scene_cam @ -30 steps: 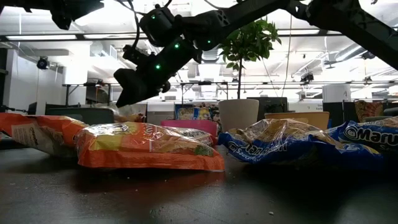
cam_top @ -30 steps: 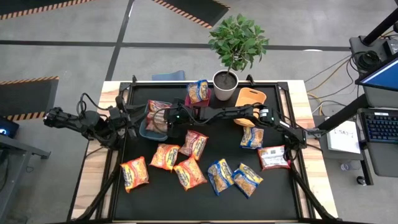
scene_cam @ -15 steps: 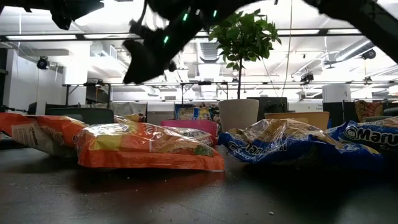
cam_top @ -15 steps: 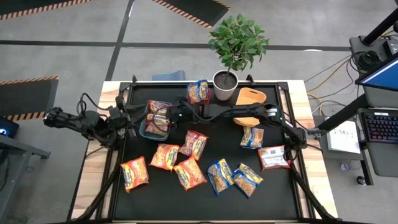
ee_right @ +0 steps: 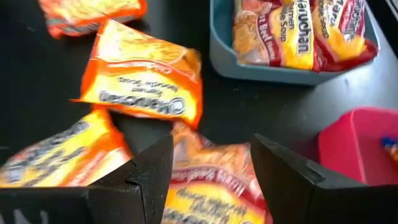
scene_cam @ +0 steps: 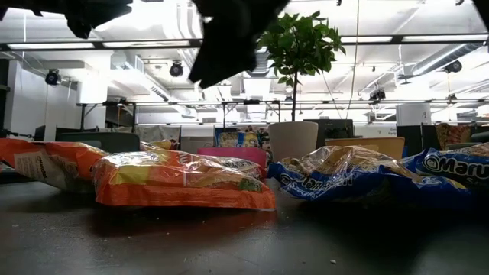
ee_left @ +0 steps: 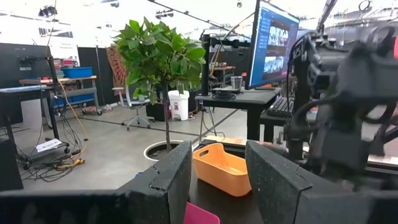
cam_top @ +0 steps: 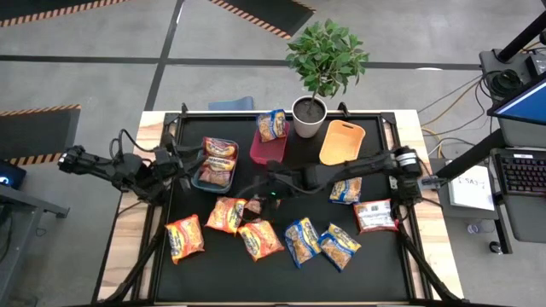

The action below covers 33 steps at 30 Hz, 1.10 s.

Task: Sort Maruchan noodles
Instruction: Put the left blue noodle pack into the red bin

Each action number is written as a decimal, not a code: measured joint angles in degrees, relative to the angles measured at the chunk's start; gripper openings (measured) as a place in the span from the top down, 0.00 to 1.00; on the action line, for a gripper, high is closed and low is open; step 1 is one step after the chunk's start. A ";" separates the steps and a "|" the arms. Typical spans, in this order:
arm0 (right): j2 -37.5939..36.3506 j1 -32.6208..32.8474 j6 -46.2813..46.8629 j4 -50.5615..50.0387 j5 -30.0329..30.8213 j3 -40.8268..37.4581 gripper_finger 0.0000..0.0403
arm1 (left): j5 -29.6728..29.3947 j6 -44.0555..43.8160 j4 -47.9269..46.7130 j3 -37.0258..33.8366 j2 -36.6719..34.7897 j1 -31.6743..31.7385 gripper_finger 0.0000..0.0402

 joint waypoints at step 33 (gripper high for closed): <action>-18.44 11.26 15.72 27.94 -16.74 -46.89 0.90 | 0.04 -4.74 0.03 9.37 25.14 -0.04 0.66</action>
